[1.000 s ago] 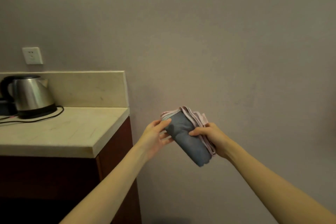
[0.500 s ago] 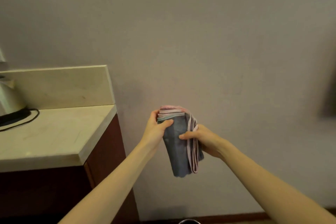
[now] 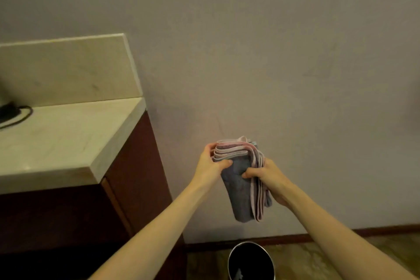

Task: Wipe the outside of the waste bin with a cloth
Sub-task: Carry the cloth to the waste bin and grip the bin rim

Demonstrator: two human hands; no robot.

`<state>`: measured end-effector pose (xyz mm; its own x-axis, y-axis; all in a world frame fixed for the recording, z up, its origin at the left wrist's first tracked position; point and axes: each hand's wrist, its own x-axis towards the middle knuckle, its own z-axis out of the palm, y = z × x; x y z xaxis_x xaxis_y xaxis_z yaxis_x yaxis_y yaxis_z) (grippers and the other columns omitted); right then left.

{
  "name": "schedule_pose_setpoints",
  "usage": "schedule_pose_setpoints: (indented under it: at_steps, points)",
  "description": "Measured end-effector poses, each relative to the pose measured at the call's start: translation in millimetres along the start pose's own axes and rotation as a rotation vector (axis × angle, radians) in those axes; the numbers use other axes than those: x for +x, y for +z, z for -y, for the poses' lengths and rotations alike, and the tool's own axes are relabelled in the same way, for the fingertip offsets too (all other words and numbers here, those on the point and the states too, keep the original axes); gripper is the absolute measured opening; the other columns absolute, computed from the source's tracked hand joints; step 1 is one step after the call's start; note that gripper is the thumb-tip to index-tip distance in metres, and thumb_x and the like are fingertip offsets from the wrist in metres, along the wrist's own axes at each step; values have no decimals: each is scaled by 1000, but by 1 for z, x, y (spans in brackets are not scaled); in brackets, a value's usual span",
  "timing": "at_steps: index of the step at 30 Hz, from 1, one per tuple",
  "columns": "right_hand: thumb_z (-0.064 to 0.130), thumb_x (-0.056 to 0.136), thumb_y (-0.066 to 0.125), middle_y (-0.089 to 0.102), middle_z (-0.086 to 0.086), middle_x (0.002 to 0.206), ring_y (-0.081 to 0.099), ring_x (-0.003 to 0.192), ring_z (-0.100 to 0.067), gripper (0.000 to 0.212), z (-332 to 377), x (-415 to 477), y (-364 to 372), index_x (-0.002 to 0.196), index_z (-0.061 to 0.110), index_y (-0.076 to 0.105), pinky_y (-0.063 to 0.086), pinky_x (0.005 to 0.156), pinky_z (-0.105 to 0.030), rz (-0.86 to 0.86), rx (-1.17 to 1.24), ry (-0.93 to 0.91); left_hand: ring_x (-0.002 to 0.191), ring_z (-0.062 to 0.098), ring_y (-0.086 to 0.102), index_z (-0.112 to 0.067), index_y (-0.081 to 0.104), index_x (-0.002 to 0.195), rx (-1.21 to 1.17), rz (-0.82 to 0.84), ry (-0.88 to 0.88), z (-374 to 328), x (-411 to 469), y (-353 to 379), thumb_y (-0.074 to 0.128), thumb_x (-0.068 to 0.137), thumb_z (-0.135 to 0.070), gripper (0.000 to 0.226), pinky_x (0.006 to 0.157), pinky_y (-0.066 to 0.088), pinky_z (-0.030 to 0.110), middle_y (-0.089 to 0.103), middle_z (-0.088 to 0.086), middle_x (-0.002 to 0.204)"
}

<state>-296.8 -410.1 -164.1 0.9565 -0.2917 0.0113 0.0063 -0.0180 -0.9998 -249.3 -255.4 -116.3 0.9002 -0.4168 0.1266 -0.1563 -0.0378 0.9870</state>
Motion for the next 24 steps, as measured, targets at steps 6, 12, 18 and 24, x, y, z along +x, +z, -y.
schedule_pose_setpoints:
  at_steps: [6, 12, 18, 24]
  points:
    - [6, 53, 65, 75, -1, 83, 71, 76, -15, 42, -84, 13, -10, 93, 16, 69, 53, 59, -23, -27, 39, 10, 99, 20, 57, 6, 50, 119, 17, -14, -49, 83, 13, 23, 59, 75, 16, 46, 85, 48, 29, 61, 22, 118]
    - [7, 51, 64, 74, -1, 81, 68, 77, -15, 38, -184, 26, -21, 85, 22, 71, 57, 67, -32, -72, 40, -42, 96, 20, 57, 5, 52, 114, 93, -17, -24, 188, 22, 45, 60, 75, 15, 41, 81, 48, 29, 62, 15, 106]
    - [2, 51, 60, 73, 0, 76, 67, 71, -12, 43, -291, 42, -34, 85, 24, 73, 54, 59, -25, -98, 111, -65, 99, 23, 60, -4, 54, 114, 207, 14, 24, 306, 36, 66, 64, 77, 4, 39, 90, 48, 37, 64, 13, 108]
    - [-4, 56, 59, 73, 3, 74, 66, 68, -12, 44, -402, 55, -52, 84, 27, 74, 54, 58, -26, -214, 169, -48, 102, 22, 59, -2, 55, 116, 228, -43, -4, 432, 36, 81, 59, 84, 0, 32, 94, 46, 33, 64, 15, 111]
